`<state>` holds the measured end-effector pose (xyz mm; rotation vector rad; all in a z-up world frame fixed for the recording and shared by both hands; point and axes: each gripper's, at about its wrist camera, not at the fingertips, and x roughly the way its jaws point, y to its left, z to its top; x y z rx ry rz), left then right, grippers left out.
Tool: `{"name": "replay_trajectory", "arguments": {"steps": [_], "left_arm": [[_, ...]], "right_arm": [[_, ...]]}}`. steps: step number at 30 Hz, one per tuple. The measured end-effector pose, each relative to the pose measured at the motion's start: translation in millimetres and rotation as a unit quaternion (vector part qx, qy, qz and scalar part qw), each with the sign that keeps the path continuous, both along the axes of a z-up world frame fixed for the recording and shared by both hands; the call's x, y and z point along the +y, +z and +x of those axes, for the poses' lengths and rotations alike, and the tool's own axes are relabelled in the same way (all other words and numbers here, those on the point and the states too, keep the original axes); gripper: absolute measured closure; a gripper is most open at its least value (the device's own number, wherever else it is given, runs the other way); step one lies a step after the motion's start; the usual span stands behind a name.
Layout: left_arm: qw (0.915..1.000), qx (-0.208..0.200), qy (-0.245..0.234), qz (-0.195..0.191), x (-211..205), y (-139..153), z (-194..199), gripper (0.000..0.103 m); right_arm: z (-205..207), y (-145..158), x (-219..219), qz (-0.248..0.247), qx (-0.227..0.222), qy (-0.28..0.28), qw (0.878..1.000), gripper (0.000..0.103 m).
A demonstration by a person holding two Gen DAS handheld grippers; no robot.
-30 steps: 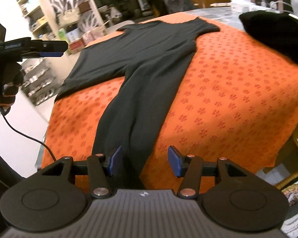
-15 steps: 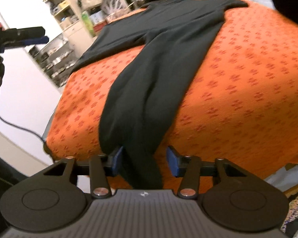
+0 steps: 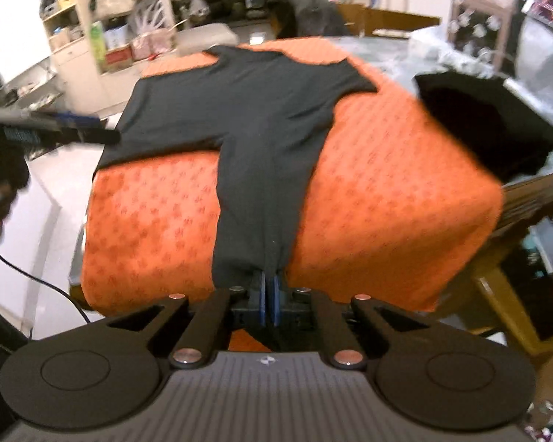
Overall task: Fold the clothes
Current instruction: 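Grasp the garment sleeve cuff with the right gripper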
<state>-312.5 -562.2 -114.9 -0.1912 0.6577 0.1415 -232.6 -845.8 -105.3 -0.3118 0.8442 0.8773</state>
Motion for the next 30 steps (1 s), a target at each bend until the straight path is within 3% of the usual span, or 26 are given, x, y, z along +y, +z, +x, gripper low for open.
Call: {"name": "replay_trajectory", "arguments": {"steps": [3,7,12,19,21,30], "left_arm": [[1.0000,-0.001,-0.008,-0.002,-2.3,-2.9,3.3,0.005],[1.0000,0.000,-0.007,-0.002,-1.6,-6.5,0.4,0.005],[0.9999,0.007,0.008,0.003,4.3,-10.3,-12.9,0.005],[0.9997,0.010,0.022,0.010,7.5,-9.1,-26.9,0.005],[0.9996,0.009,0.024,0.012,7.4,-7.0,-30.0,0.005],[0.9992,0.006,0.032,0.024,8.5,2.3,-42.1,0.005]], "right_arm": [[-10.9,-19.4,6.7,-0.037,-0.017,0.013,0.999,0.097],[-19.2,-66.2,6.9,-0.062,0.033,0.018,0.997,0.097],[-19.9,-70.4,-8.1,-0.023,0.056,0.011,0.998,0.094],[18.9,-67.2,-8.7,0.042,0.059,-0.005,0.997,0.085],[30.9,-73.6,-5.6,0.053,0.064,0.000,0.997,0.076],[55.4,-124.6,26.6,0.055,0.124,0.053,0.989,0.060]]}}
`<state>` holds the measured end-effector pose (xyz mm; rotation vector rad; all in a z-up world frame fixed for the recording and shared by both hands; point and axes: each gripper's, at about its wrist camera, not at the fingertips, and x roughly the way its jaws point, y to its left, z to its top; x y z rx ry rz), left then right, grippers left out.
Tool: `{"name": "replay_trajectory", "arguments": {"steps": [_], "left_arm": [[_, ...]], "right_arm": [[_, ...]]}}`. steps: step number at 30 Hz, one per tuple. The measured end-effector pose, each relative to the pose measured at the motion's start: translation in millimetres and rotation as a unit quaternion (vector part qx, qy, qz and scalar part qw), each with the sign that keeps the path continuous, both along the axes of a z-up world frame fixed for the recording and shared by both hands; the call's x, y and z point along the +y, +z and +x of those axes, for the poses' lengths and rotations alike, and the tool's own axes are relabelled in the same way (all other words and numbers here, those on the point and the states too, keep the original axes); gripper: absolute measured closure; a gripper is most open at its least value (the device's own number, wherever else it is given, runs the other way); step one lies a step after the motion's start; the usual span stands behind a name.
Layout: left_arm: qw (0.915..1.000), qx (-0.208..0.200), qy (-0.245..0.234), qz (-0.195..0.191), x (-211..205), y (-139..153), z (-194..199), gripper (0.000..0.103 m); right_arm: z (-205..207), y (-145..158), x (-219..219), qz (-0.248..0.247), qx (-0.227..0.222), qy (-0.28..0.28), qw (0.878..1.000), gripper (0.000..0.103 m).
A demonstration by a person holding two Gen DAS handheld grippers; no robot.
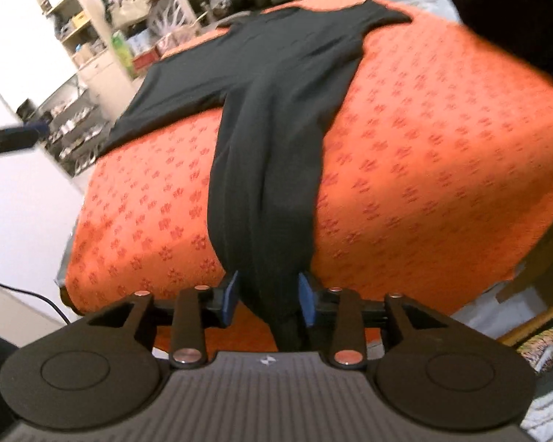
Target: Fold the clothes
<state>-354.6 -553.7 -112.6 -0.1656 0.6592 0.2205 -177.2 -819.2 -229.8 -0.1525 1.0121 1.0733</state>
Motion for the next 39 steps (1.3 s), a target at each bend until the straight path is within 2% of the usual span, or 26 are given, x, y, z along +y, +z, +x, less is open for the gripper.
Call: {"name": "replay_trajectory", "arguments": {"steps": [2,4,5,6,8,16,22,25,31,36,39], "left_arm": [[1.0000,-0.002,-0.001,0.001,2.8,2.2,0.7,0.005],[1.0000,-0.004,-0.002,0.001,5.5,4.4,1.3,0.005],[1.0000,-0.005,-0.003,0.002,6.9,5.4,1.6,0.005],[1.0000,-0.006,-0.003,0.002,8.3,6.5,2.0,0.005],[0.9999,-0.010,-0.005,0.001,12.0,8.8,3.8,0.005],[0.9990,-0.027,-0.036,-0.007,26.0,14.8,21.3,0.005],[0.9917,-0.037,-0.116,-0.040,6.4,10.5,31.3,0.005],[0.9890,-0.039,-0.132,-0.052,-10.4,6.9,32.5,0.006],[0.9918,-0.045,-0.110,-0.048,-16.2,5.7,29.5,0.006],[0.9955,-0.049,-0.073,-0.034,6.9,14.3,23.8,0.006],[0.9972,-0.049,-0.050,-0.027,25.1,18.5,21.7,0.006]], "right_arm": [[-1.1,-8.3,5.4,-0.009,-0.002,0.012,1.000,0.060],[-2.3,-11.7,7.1,-0.013,0.000,0.023,1.000,0.066],[-3.1,-11.2,7.5,-0.014,0.001,0.028,0.999,0.083],[-3.8,-10.8,7.9,-0.016,0.002,0.034,0.999,0.092],[-5.5,-3.5,4.1,-0.014,0.001,0.040,0.999,0.097],[-12.2,63.7,-19.9,0.027,0.003,0.031,0.999,0.097],[-5.1,106.7,-29.1,0.071,0.017,-0.001,0.997,0.098],[2.4,126.2,-26.0,0.097,0.020,-0.015,0.995,0.098],[44.1,159.8,19.1,0.121,0.007,-0.034,0.992,0.098],[88.7,185.0,67.2,0.130,-0.002,-0.057,0.990,0.098],[115.0,188.7,111.1,0.113,-0.019,-0.056,0.992,0.098]]}}
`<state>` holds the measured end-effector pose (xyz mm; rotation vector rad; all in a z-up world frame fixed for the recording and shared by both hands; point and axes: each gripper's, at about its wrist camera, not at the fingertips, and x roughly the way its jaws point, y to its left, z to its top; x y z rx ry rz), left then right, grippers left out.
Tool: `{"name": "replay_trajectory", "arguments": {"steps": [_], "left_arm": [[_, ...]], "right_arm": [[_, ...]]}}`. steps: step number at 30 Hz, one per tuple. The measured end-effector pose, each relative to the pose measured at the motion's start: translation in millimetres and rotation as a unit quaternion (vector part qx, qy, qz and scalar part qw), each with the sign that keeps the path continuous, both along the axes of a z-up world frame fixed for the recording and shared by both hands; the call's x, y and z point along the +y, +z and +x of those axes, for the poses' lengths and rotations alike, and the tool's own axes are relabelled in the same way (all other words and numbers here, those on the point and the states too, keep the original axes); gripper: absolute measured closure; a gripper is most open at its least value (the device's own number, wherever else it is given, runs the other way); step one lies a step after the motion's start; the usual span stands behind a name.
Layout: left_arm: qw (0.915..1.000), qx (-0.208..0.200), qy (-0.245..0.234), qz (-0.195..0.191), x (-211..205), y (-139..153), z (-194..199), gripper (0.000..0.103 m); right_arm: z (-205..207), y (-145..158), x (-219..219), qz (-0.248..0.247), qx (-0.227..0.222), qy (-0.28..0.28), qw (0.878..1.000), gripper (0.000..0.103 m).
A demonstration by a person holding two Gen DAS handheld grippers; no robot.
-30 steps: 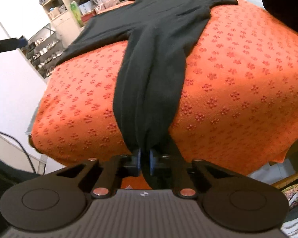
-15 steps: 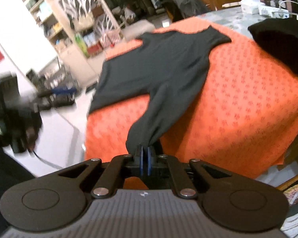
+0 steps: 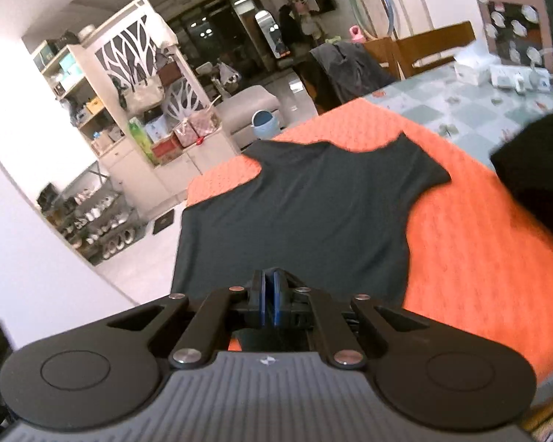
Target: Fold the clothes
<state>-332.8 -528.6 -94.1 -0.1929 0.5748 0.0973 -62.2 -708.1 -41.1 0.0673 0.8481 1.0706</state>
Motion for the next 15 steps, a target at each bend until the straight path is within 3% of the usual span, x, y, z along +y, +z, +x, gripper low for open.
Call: {"name": "replay_trajectory", "arguments": {"steps": [6,9,15], "left_arm": [[0.9996,0.002,0.028,0.010,35.4,6.4,3.4,0.006],[0.9994,0.000,0.030,0.018,47.2,10.5,6.9,0.006],[0.9994,-0.009,0.026,0.021,58.1,12.8,19.7,0.006]], "right_arm": [[45.0,-5.1,81.5,-0.058,-0.039,0.011,0.997,0.095],[63.0,-8.7,113.6,-0.091,-0.056,0.015,0.994,0.081],[58.4,-4.0,99.7,-0.107,-0.086,0.014,0.990,0.066]]}}
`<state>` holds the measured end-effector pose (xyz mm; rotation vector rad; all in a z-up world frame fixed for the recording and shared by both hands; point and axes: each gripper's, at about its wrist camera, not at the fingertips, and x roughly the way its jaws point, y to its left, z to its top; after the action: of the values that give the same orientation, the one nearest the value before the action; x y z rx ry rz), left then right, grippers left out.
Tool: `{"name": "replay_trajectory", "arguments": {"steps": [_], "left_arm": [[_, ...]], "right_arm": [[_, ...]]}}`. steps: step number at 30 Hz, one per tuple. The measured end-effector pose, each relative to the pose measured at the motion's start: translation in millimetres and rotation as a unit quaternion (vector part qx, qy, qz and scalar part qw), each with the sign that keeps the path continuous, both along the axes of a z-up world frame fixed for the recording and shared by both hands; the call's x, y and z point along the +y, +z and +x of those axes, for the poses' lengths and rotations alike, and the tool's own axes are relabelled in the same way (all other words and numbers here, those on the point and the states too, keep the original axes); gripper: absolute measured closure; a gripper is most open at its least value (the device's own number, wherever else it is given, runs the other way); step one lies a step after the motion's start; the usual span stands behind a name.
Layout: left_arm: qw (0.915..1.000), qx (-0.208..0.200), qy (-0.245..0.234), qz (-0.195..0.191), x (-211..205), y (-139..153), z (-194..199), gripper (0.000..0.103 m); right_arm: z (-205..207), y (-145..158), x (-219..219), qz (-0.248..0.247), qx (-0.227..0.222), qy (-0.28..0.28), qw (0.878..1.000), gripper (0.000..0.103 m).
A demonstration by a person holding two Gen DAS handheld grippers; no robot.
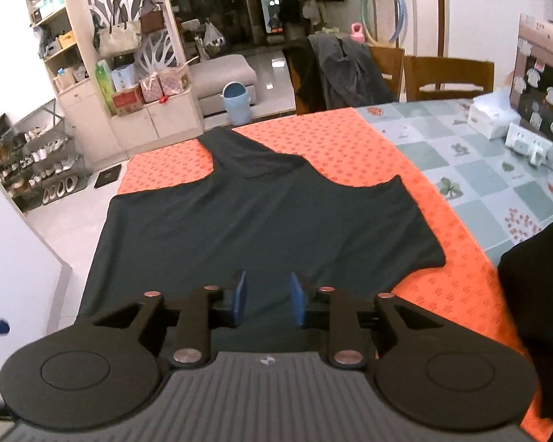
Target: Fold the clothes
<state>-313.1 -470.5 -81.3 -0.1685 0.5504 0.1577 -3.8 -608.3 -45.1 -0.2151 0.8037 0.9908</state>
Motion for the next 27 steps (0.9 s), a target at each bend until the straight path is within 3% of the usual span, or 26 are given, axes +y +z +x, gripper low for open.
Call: {"name": "replay_trajectory", "arguments": {"steps": [6,14,27], "left_arm": [[0.9999,0.004,-0.012,-0.004,-10.8,-5.3,18.5,0.005],[0.9999,0.010,0.003,0.004,-55.8,-14.5,39.0,0.005],[0.9997,0.025,0.008,0.001,-134.4,-44.4,65.9,0.006]], "right_arm": [[-13.4,6.0,-29.1,-0.004,-0.024,0.002,1.000,0.058],[-45.2,-6.5,-111.8,0.009,-0.027,0.001,1.000,0.055],[-102.4,-87.2,-222.7,-0.027,-0.071,0.032,0.997,0.055]]}}
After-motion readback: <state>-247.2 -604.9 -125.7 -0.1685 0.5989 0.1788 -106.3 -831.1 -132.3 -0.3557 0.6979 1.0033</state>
